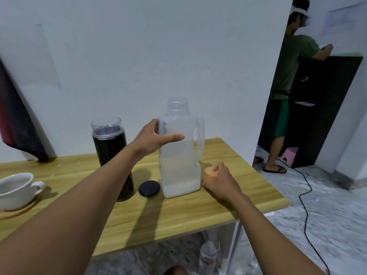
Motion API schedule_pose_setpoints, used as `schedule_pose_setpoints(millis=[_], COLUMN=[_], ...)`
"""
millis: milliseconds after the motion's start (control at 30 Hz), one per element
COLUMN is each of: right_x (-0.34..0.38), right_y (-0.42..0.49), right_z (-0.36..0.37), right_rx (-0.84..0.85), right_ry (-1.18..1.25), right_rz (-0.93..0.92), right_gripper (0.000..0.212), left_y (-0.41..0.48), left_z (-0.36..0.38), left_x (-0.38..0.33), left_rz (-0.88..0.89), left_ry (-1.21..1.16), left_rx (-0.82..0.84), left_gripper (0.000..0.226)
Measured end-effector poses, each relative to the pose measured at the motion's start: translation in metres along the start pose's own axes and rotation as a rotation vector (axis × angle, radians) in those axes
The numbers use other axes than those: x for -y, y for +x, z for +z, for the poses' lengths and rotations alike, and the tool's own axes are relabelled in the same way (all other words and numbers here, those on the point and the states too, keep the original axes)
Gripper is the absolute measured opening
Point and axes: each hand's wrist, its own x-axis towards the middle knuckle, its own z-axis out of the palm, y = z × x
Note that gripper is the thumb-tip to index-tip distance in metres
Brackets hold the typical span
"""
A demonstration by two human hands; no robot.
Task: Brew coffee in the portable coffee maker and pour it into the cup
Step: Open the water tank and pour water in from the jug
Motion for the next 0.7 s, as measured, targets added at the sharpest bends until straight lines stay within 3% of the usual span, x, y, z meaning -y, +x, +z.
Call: schedule_pose_setpoints(millis=[133,267,367,533,633,700], right_x=[-0.004,-0.005,-0.004,0.035,0.078,0.095], right_y=[-0.002,-0.001,0.006,0.025,0.033,0.041], right_z=[0.01,0.004,-0.01,-0.036,-0.045,-0.047], right_rx=[-0.038,0.055,0.06,-0.146,-0.079,-0.035], right_ry=[-0.077,-0.083,-0.046,0.461,0.712,0.749], right_rz=[-0.016,-0.052,-0.067,-0.217,-0.24,-0.212], right_gripper=[0.052,0.058,0.046,0.02,0.049,0.066], left_y=[-0.001,-0.002,-0.001,0.002,0.004,0.006], left_z=[0.0,0.0,-0.002,-0.002,-0.004,-0.005], left_x=[0.0,-0.003,-0.004,-0.003,-0.004,-0.006], left_rz=[0.001,0.009,0.003,-0.026,-0.039,-0.045], left_ry=[0.005,0.017,0.034,0.024,0.062,0.079], left_rx=[0.003,0.016,0.015,0.033,0.021,0.03], left_gripper=[0.077,0.071,0.068,0.073,0.074,0.068])
